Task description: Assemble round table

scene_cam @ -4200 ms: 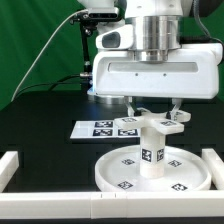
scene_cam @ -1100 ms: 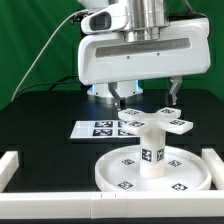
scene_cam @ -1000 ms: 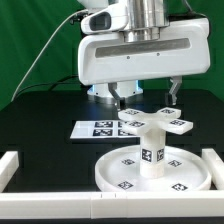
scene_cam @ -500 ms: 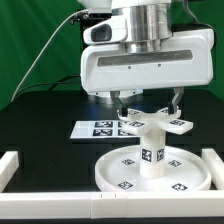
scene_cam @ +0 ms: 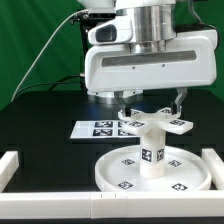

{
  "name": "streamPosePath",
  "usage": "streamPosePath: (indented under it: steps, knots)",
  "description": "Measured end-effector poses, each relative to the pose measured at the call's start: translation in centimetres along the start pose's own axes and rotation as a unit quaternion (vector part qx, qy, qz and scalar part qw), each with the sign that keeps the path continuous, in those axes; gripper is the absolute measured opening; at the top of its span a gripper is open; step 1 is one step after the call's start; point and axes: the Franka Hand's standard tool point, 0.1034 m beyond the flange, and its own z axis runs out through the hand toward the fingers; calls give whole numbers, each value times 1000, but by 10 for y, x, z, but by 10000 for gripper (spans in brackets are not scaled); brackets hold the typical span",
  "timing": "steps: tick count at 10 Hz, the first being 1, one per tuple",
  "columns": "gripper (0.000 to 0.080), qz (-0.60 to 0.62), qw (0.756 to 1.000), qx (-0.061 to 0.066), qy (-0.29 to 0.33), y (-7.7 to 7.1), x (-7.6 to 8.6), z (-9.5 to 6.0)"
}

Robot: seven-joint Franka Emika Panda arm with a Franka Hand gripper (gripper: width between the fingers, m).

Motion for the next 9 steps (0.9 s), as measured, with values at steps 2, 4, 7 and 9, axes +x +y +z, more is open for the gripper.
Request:
streamPosePath:
  steps: [2, 4, 7, 9]
  knots:
    - [649, -15, 1000, -10, 7, 6, -1, 14]
    - [649, -14, 1000, -9, 7, 6, -1, 13]
    - [649, -9, 1000, -9, 4, 3, -2, 16]
    - [506, -7, 1000, -9, 4, 2, -3, 17]
